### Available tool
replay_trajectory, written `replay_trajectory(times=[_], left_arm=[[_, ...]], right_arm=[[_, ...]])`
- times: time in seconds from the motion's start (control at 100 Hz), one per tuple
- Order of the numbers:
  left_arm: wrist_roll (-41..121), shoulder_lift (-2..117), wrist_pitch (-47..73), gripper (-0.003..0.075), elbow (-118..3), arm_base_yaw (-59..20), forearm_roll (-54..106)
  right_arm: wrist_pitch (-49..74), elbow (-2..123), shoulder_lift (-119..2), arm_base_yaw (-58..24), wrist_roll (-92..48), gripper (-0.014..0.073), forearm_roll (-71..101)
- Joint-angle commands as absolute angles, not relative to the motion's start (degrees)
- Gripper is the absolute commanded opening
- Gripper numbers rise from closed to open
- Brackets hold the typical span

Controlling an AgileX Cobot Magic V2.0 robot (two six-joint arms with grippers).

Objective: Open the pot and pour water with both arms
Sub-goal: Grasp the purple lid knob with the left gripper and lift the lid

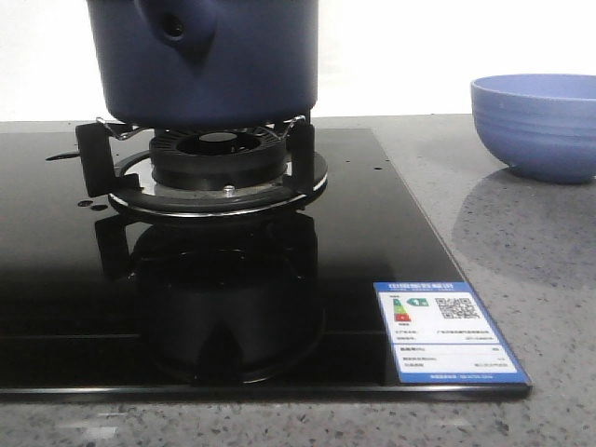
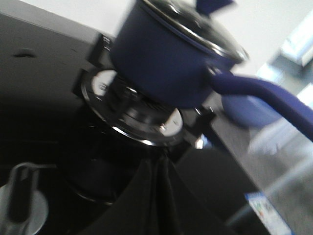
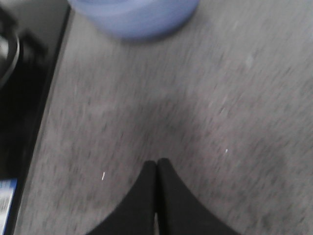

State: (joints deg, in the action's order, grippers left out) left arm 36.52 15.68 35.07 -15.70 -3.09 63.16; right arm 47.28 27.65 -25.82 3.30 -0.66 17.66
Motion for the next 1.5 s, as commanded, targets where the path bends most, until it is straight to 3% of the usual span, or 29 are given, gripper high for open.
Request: replay_trajectory(times=[0.0,0.21,0.45,0.54,0.69,0.76,0.87,1.04,1.11,1.49], left_arm=[[41.87,21.35,36.92,-0.002,-22.48,-5.73,62.67],[51.4,34.43,48.24,-0.002,-35.29,-11.0,57.38],[76.18,44.22,56.23,0.0,-40.05,-11.42,80.31],[83.18,46.05,55.94,0.0123,-40.05,-11.42,87.65],[89.78,48.43,51.57,0.0489,-40.05,-11.42,93.41],[92.24,49.75,48.11,0.0565,-40.05,-11.42,93.41],[96.02,52.92,47.09,0.0557,-41.86,-11.42,93.41],[98.0,60.36,48.4,0.0543,-49.01,-11.42,93.41],[99.33,63.49,48.77,0.0543,-52.58,-11.42,93.41],[102.01,78.67,48.8,0.0543,-65.05,-11.42,93.63]], right_arm=[[50.99,32.93,-31.66,1.63,-1.79,-0.0064,19.42],[59.36,41.4,-39.47,0.4,-12.42,-0.0064,33.89],[58.98,43.4,-40.14,0.4,-24.31,-0.0064,50.53],[57.8,43.4,-40.03,0.4,-25.93,-0.0064,51.38],[54.43,43.4,-38.92,0.4,-27.62,-0.0062,51.38],[52.61,43.4,-38.4,0.4,-29.39,-0.0052,51.38],[50.22,43.4,-38.16,0.4,-29.82,0.0041,51.27],[47.79,43.4,-38.16,0.4,-31.78,0.0402,51.27],[47.38,43.4,-38.16,0.4,-32.41,0.0502,51.27],[47.4,43.4,-38.16,0.4,-33.6,0.0526,51.27]])
